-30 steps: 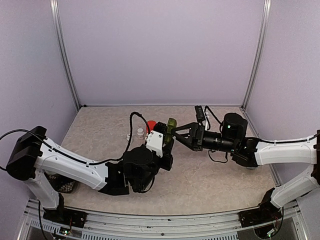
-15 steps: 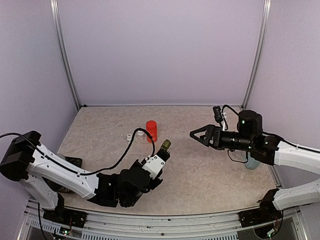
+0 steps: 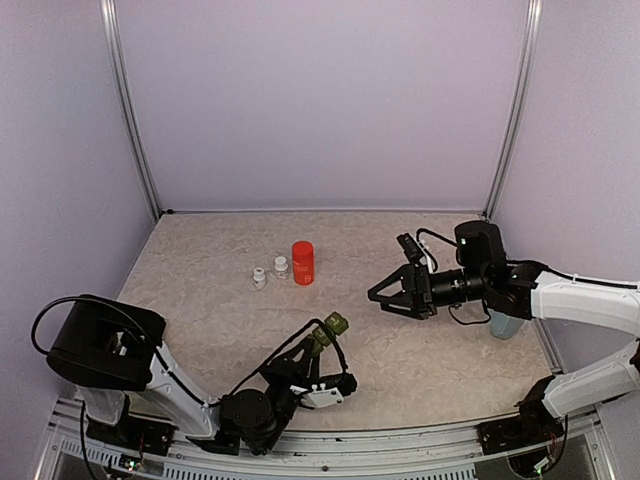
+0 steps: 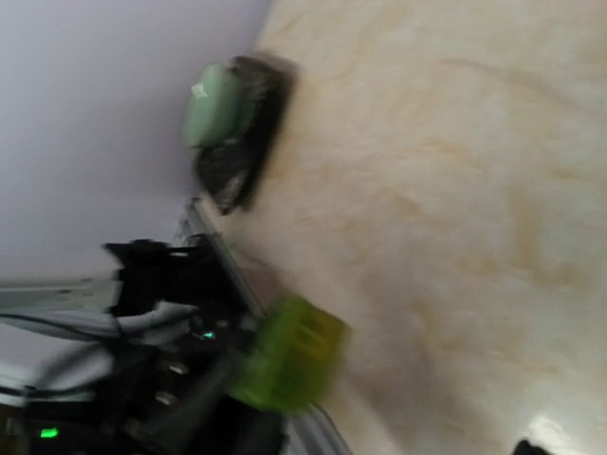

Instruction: Sort the pills into containers

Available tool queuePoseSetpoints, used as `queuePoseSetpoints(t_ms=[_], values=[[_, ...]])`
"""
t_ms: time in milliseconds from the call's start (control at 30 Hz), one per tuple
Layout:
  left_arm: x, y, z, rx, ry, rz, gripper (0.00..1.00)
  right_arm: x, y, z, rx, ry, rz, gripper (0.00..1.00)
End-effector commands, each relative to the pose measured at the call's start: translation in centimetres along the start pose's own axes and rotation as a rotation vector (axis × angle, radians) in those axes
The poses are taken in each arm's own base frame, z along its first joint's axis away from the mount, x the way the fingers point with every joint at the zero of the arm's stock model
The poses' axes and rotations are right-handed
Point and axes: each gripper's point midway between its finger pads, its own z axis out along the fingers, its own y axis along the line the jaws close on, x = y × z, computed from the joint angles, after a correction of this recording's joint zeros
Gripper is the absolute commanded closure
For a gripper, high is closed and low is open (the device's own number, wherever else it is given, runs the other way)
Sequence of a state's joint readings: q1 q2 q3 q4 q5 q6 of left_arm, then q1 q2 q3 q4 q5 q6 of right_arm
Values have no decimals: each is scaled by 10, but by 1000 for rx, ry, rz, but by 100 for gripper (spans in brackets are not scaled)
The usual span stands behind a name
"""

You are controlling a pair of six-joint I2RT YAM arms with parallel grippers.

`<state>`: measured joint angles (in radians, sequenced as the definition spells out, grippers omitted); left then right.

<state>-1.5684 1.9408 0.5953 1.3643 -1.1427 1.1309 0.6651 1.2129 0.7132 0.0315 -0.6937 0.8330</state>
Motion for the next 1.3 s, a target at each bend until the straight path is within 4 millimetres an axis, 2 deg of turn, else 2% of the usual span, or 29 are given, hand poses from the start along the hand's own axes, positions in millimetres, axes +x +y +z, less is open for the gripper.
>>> queuePoseSetpoints(t_ms=[0,333,533,667,800,1000,1167,1267], values=[[-20,31,-11,-134,-66,0,85,-1,18,4,-95,50,28,9],[-36,38,-19,-147,-122,-12,85,31,12,37,-121,210,60,20],[-37,35,-20,-143,-128,-11,85,37,26,47,-180,270,64,30],[-37,34,-21,-139,-130,-16,85,43,24,52,-188,301,76,35],[-36,33,-22,-137,-130,-18,84,49,20,56,-194,335,102,45],[-36,36,-22,-138,-130,-40,84,54,15,60,-188,362,114,46],[-36,35,-23,-136,-131,-40,84,56,19,61,-207,387,133,56],[-36,35,-23,-136,-132,-42,84,60,18,61,-208,410,162,58]])
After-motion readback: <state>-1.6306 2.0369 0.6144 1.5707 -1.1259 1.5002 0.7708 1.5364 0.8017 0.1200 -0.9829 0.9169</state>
